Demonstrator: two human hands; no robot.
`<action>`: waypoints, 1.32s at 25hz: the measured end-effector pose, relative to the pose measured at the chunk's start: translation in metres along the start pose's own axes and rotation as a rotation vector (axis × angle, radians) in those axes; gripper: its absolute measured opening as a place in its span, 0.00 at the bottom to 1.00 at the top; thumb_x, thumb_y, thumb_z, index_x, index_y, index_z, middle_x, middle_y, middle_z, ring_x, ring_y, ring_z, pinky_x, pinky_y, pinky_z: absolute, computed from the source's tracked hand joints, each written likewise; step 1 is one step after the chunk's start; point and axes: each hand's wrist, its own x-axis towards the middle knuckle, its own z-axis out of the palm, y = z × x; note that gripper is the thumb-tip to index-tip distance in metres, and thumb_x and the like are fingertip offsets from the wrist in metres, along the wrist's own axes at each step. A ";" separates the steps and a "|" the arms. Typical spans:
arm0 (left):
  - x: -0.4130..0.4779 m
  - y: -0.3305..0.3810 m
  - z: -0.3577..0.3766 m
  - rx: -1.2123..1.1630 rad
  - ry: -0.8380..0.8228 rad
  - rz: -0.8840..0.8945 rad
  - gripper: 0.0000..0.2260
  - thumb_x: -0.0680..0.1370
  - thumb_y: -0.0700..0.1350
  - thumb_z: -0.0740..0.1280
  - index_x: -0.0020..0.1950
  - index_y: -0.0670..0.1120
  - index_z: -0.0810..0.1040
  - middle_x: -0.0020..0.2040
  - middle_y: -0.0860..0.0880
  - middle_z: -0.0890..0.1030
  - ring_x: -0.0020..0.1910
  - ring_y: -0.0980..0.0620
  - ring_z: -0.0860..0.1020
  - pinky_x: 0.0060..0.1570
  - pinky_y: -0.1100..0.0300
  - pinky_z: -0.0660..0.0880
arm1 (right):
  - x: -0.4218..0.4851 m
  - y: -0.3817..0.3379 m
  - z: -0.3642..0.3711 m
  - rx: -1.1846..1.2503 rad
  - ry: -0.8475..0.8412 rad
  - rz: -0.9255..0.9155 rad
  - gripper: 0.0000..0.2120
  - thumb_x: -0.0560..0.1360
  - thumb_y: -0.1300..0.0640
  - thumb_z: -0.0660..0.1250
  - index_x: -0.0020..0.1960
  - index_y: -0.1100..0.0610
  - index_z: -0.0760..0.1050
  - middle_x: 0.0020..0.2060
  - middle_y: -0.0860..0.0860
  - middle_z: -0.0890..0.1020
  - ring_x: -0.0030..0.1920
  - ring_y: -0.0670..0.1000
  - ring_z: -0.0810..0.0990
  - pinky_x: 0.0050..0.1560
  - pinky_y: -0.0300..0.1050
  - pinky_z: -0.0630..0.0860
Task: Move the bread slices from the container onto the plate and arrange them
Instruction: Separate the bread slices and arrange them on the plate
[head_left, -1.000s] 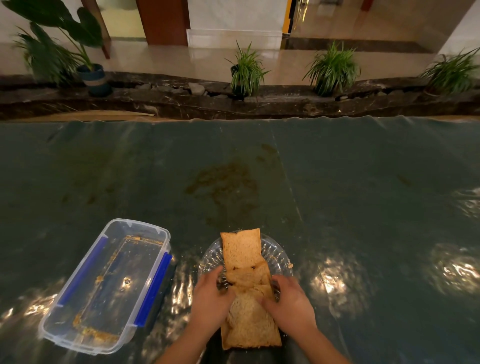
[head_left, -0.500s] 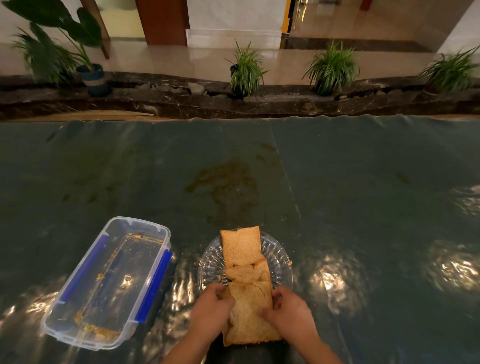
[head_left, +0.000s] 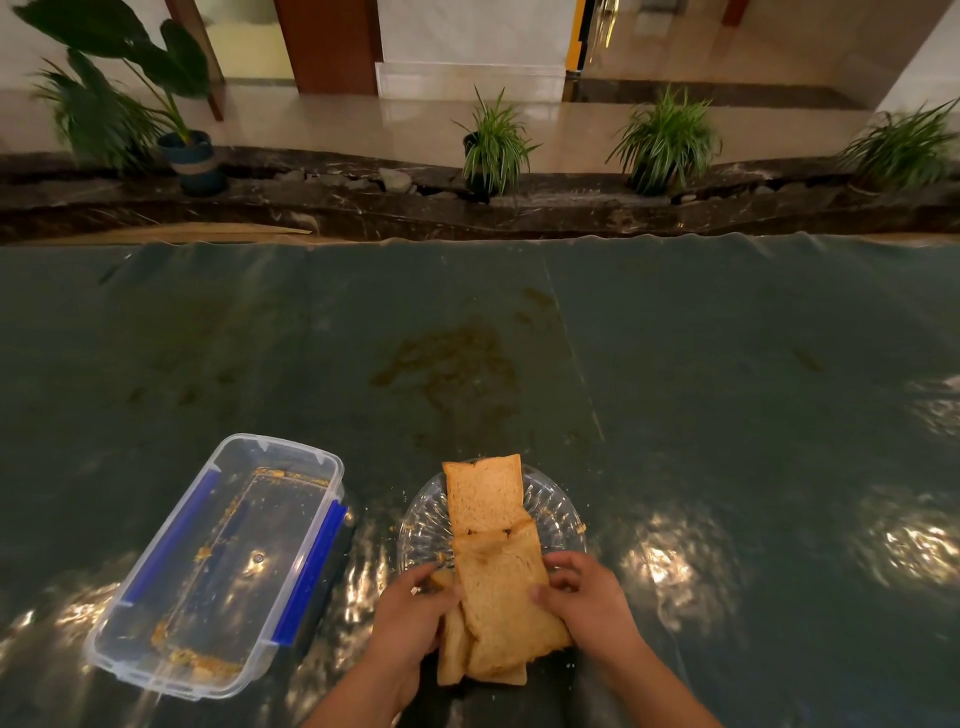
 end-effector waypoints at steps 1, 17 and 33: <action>0.000 0.002 0.001 0.007 0.000 0.022 0.17 0.75 0.34 0.70 0.62 0.43 0.76 0.52 0.42 0.84 0.49 0.42 0.83 0.46 0.48 0.81 | 0.001 -0.001 0.000 -0.004 0.013 -0.026 0.13 0.69 0.59 0.76 0.50 0.49 0.78 0.44 0.50 0.85 0.46 0.50 0.84 0.42 0.47 0.81; 0.039 0.023 0.002 -0.084 0.126 0.148 0.18 0.78 0.36 0.67 0.66 0.49 0.73 0.54 0.46 0.81 0.52 0.44 0.81 0.47 0.43 0.82 | 0.058 -0.021 -0.010 0.026 0.156 0.003 0.10 0.74 0.60 0.70 0.53 0.51 0.77 0.48 0.49 0.82 0.49 0.49 0.80 0.46 0.48 0.80; 0.026 0.032 0.015 0.698 0.196 0.266 0.35 0.74 0.42 0.66 0.78 0.43 0.54 0.43 0.52 0.76 0.40 0.55 0.77 0.36 0.59 0.74 | 0.084 -0.064 0.013 -0.805 0.098 -0.640 0.21 0.76 0.60 0.61 0.68 0.52 0.70 0.69 0.47 0.71 0.68 0.54 0.64 0.67 0.48 0.68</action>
